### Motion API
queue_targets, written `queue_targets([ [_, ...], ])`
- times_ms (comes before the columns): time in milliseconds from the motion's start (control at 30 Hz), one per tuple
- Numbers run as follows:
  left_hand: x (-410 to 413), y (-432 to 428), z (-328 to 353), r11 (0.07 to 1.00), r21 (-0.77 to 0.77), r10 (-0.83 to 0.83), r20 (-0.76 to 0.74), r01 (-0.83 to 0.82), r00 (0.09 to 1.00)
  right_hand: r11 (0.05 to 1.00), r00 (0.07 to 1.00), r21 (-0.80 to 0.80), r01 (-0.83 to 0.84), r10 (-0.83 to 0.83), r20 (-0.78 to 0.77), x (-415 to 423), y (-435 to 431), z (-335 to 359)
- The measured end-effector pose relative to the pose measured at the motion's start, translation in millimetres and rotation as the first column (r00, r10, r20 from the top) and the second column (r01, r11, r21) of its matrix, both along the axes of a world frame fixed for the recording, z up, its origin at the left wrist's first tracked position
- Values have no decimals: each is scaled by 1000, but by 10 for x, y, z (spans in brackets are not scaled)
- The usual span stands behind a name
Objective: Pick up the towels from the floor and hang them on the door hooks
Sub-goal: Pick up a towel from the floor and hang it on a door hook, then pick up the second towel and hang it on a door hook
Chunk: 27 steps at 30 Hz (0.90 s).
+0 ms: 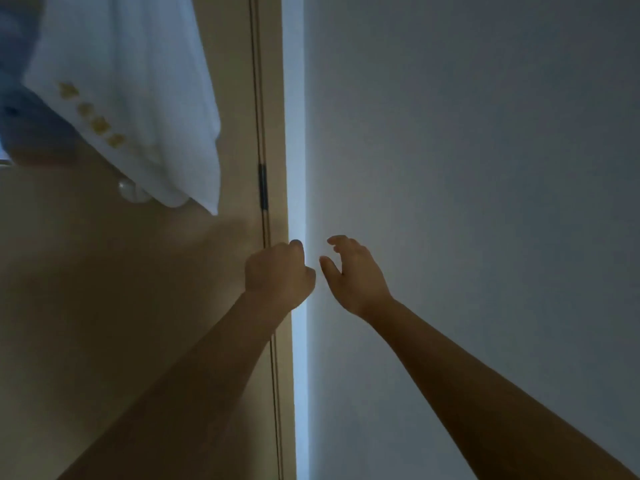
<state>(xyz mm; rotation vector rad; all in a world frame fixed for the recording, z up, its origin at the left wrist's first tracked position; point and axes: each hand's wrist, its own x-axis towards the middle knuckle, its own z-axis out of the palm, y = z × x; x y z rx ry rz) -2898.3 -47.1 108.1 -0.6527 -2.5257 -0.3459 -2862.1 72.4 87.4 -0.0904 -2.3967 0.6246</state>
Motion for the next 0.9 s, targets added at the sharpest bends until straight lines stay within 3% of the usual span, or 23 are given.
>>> queue_targets([
  [167,769,461,-400,983,-110,-148,28,150,989,984,973,71,164,-173,156,942,439,-490],
  [433,1689,995,-1010,871,-254,-387,171,420,906,889,830,266,373,-447,334,2249,762,-899],
  [567,2216,1212,-1248,742,-306,-543,247,596,802,821,730,296,488,-570,377,3000,773,-1115],
  [900,3808,1063,-2040,321,-295,-795,432,900,425,563,346,248,788,-739,579,4942,126,-1923],
])
